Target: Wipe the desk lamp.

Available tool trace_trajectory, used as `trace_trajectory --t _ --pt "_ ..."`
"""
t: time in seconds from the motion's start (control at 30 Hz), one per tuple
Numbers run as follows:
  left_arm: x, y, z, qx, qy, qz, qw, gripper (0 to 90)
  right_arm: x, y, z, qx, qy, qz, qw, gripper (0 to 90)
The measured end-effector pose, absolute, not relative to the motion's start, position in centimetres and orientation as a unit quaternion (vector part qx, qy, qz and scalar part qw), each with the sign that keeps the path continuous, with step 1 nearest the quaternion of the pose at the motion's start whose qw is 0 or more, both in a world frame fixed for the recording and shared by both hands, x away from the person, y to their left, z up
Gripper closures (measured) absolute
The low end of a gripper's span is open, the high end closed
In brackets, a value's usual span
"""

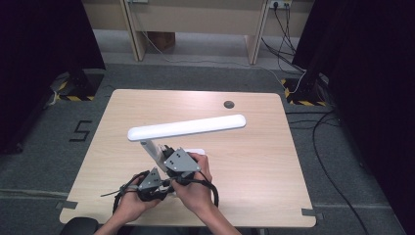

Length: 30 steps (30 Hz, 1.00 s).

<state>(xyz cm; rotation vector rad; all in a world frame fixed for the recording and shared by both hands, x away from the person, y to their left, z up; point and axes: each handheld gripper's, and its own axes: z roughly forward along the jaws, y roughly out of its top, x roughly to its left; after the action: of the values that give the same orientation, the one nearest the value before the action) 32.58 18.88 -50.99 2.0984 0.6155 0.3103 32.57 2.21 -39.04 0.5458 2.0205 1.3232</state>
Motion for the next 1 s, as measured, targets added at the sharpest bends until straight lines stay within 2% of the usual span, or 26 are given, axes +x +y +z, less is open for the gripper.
trace_trajectory --t 1.0 --pt "32.6 18.8 -50.9 0.850 0.249 0.128 0.447 74.8 32.7 1.4 -42.9 0.234 0.796 0.469 0.303 87.5"
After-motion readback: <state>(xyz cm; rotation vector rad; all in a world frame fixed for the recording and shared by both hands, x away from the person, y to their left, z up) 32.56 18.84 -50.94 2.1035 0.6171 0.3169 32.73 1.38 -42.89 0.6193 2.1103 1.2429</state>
